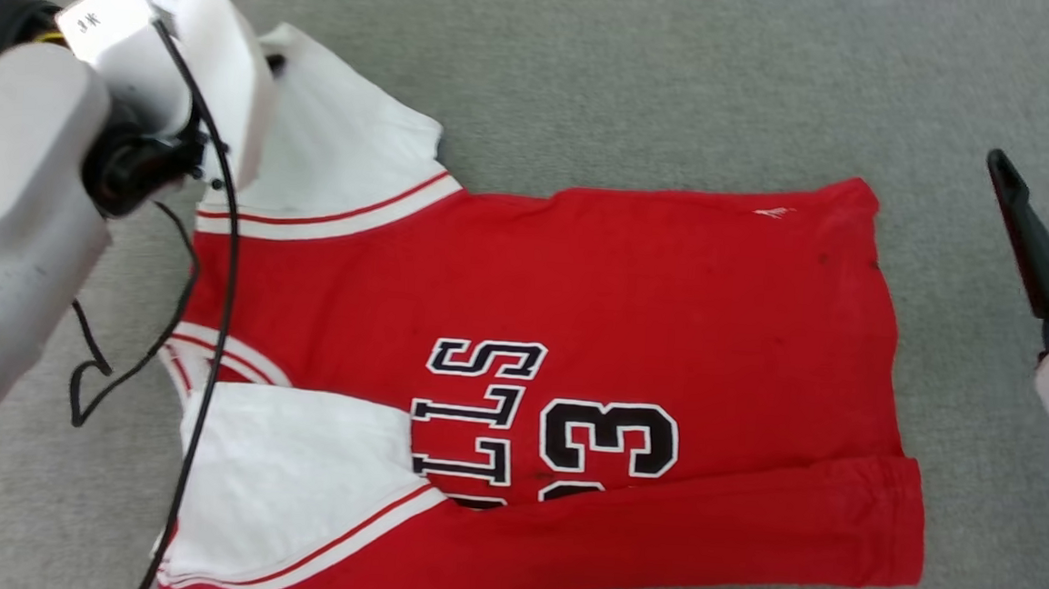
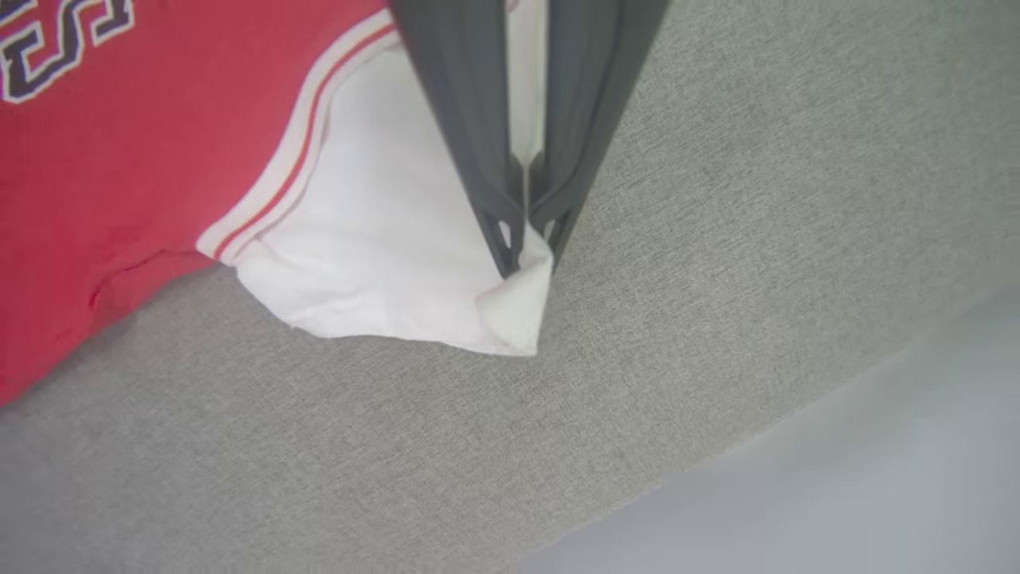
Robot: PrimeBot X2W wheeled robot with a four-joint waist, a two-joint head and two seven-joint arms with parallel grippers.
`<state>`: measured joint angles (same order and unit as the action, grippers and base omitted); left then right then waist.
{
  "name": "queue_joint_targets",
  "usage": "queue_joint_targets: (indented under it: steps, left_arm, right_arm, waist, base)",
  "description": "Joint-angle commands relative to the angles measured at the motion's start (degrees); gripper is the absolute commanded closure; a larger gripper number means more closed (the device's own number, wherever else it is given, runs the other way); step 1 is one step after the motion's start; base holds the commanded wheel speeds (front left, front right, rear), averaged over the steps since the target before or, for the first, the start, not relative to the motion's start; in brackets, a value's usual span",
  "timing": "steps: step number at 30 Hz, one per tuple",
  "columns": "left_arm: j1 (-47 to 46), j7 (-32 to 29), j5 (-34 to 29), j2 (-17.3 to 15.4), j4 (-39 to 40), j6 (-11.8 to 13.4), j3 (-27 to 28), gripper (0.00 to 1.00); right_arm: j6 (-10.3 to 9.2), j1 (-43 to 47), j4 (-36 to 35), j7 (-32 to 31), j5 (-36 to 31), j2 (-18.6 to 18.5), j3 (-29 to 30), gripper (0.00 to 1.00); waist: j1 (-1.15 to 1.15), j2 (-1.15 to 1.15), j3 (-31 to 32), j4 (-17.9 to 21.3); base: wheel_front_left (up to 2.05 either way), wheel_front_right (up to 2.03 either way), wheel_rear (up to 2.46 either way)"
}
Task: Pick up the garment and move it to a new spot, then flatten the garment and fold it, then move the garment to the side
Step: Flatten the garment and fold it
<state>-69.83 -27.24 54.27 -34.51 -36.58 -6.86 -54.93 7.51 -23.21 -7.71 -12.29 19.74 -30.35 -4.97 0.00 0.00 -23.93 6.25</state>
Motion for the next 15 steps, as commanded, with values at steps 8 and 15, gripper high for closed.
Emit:
queue_joint_targets:
  steps: [8, 15]
  left_arm:
    - [1.76, 4.64, -1.45, 0.85, 4.58, -0.42, -1.57, 1.00]
    - [1.56, 6.29, -2.38, 1.55, 7.73, -0.26, -2.21, 1.00]
  right_arm:
    - [-0.06, -6.74, 4.62, -17.06, 12.25, -10.21, -7.77, 0.00]
    - [-0.06, -13.76, 10.16, -30.43, 18.85, -14.65, -16.53, 0.00]
  waist:
    - [0.00, 0.00, 2.82, -5.41]
    - [0.00, 0.00, 1.82, -8.00]
  base:
    - [0.00, 0.00, 0.00]
    - [0.00, 0.00, 0.00]
